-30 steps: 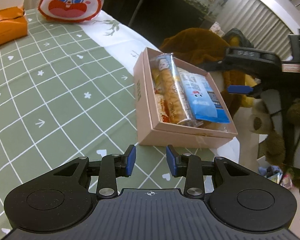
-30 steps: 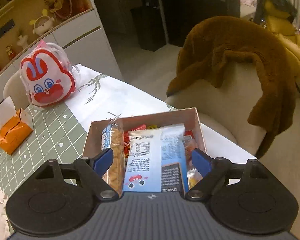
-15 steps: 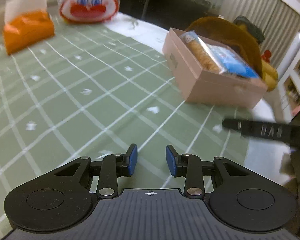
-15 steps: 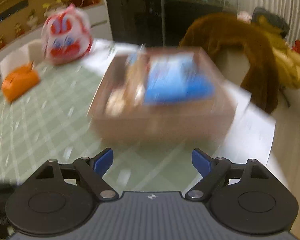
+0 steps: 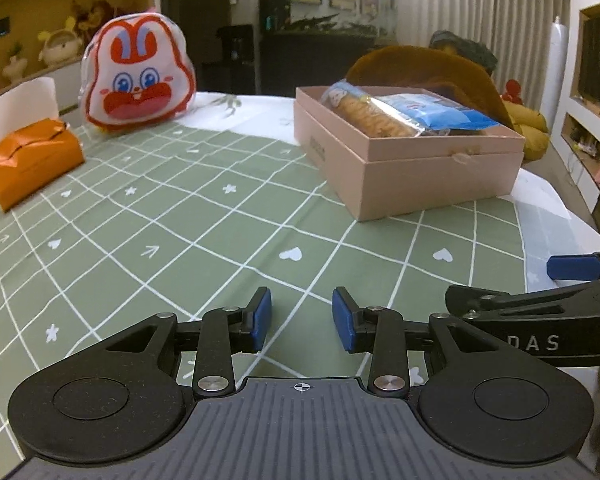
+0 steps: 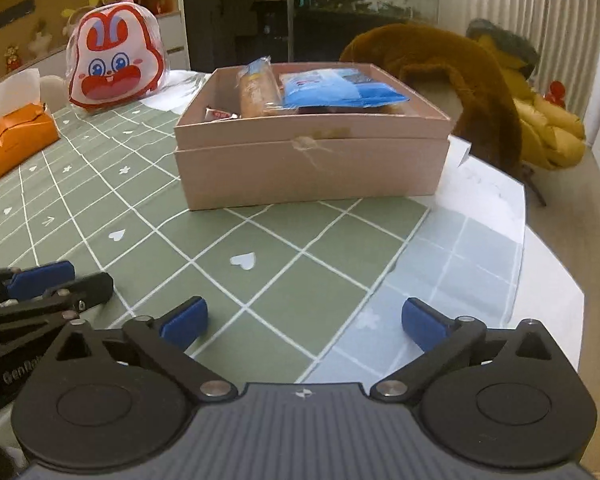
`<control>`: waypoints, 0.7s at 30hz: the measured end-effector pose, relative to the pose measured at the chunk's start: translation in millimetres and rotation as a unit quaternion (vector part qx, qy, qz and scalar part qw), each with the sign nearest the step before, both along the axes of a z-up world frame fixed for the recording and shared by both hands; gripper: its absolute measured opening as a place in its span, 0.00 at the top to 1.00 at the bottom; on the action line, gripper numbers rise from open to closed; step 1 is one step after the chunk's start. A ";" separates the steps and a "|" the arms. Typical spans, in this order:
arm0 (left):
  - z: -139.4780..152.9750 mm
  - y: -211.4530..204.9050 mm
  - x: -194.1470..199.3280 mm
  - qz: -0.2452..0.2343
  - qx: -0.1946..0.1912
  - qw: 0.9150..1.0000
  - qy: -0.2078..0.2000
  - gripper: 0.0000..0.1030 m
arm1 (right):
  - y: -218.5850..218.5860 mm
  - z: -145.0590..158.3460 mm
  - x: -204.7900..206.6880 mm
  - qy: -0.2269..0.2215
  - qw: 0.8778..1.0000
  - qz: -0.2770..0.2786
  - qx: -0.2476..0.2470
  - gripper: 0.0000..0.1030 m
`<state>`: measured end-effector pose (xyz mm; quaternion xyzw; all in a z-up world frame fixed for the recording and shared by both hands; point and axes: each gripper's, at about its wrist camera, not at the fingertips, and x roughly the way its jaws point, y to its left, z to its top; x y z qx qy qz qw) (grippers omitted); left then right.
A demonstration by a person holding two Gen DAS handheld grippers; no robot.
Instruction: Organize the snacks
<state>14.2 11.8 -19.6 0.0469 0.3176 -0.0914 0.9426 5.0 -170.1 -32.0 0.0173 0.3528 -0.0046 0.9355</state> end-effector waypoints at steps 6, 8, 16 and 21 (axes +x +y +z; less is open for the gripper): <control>-0.3 -0.3 -0.7 -0.005 0.005 1.000 -0.002 0.62 | 1.2 -4.7 -3.3 -0.025 0.999 -0.021 -0.002 0.00; -0.1 -1.6 -0.5 -0.003 0.007 1.000 -0.002 0.62 | 0.9 -4.6 -2.8 -0.025 0.999 -0.021 -0.001 0.00; -1.6 -1.3 -2.0 -0.001 0.008 1.000 -0.005 0.62 | 1.0 -4.3 -3.0 -0.025 0.999 -0.021 -0.002 0.00; -1.8 -4.0 -3.4 -0.004 0.021 1.000 -0.011 0.64 | 1.0 -4.3 -3.1 -0.025 0.999 -0.021 -0.002 0.00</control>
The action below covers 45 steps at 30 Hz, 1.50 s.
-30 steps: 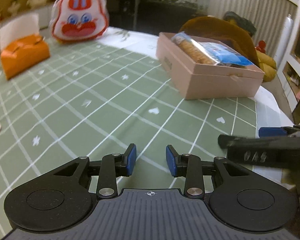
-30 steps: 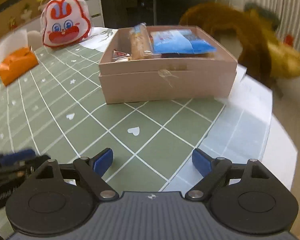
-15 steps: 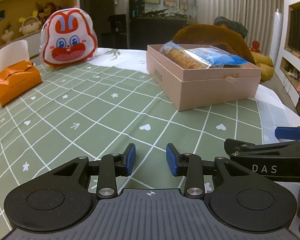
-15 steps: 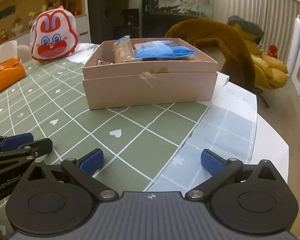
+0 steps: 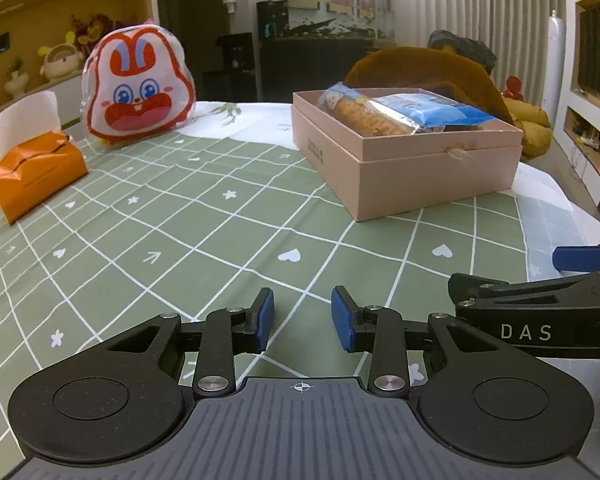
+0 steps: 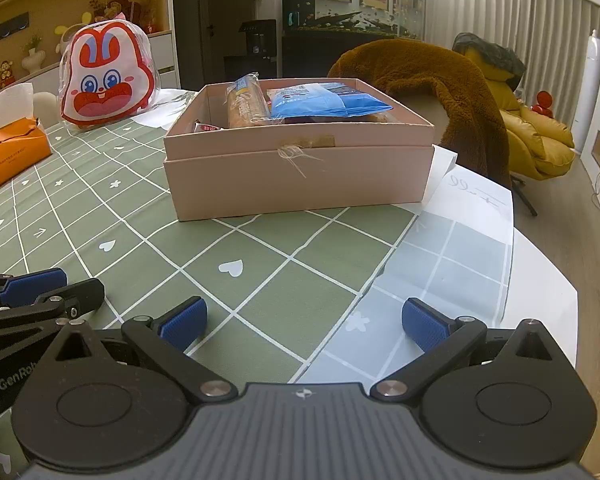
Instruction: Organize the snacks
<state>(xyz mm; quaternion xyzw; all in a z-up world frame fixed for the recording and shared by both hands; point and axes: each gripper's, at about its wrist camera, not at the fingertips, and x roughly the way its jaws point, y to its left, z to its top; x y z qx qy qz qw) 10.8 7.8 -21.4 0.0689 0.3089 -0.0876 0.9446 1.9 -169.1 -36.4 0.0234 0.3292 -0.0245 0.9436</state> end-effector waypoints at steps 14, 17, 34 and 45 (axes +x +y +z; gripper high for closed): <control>0.0 2.9 0.7 -0.001 -0.013 1.000 0.004 0.64 | 0.1 -0.1 -0.1 0.000 1.000 0.000 0.000 0.00; 0.0 2.9 0.7 -0.001 -0.012 1.000 0.004 0.64 | 0.0 -0.1 0.0 0.000 1.000 0.000 0.000 0.00; 0.0 2.8 0.0 -0.006 -0.014 1.000 0.004 0.64 | 0.4 -0.2 -0.5 0.000 1.000 -0.001 0.000 0.00; 0.0 3.4 0.3 -0.006 -0.014 1.000 0.005 0.64 | 0.3 -0.3 -0.4 0.000 1.000 -0.001 0.000 0.00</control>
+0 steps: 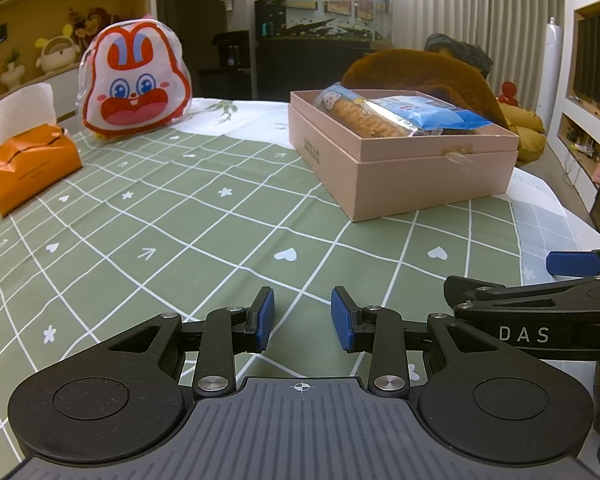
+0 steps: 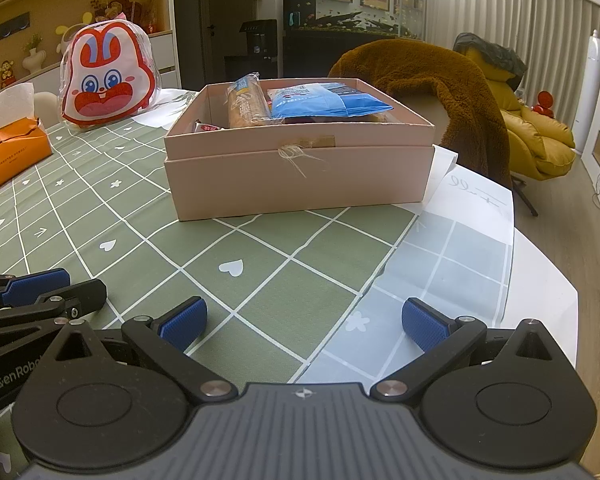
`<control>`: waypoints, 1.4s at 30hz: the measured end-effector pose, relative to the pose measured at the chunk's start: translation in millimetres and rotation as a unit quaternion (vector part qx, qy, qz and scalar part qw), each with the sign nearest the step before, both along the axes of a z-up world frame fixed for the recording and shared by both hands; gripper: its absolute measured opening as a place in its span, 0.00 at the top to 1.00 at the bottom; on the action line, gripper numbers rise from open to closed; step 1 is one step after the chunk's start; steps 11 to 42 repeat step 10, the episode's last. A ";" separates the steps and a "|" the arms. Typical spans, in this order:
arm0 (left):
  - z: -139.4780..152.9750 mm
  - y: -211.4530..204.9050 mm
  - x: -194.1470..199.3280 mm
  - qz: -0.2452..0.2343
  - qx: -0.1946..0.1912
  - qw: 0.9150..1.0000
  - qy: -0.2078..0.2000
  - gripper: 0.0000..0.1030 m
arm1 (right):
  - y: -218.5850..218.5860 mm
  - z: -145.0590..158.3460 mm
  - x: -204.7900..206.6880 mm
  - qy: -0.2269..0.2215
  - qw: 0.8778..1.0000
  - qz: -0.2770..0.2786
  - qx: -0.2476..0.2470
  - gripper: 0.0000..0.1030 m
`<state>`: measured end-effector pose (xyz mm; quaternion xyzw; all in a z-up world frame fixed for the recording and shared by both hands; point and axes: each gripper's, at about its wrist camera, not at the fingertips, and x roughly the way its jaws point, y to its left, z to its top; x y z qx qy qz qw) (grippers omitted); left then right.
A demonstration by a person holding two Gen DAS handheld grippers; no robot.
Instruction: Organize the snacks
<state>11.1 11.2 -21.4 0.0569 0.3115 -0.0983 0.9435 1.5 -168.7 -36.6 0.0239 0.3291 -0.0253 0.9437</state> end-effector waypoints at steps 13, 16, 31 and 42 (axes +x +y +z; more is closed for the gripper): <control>0.3 -1.0 0.9 0.000 -0.004 1.000 0.002 0.64 | -0.1 0.1 0.3 0.000 1.000 0.000 0.000 0.00; 0.3 -1.0 0.9 0.000 -0.004 1.000 0.002 0.64 | -0.1 0.1 0.3 0.000 1.000 0.000 0.000 0.00; 0.3 -1.0 0.9 0.000 -0.004 1.000 0.002 0.64 | -0.1 0.1 0.3 0.000 1.000 0.000 0.000 0.00; 0.3 -1.0 0.9 0.000 -0.004 1.000 0.002 0.64 | -0.1 0.1 0.3 0.000 1.000 0.000 0.000 0.00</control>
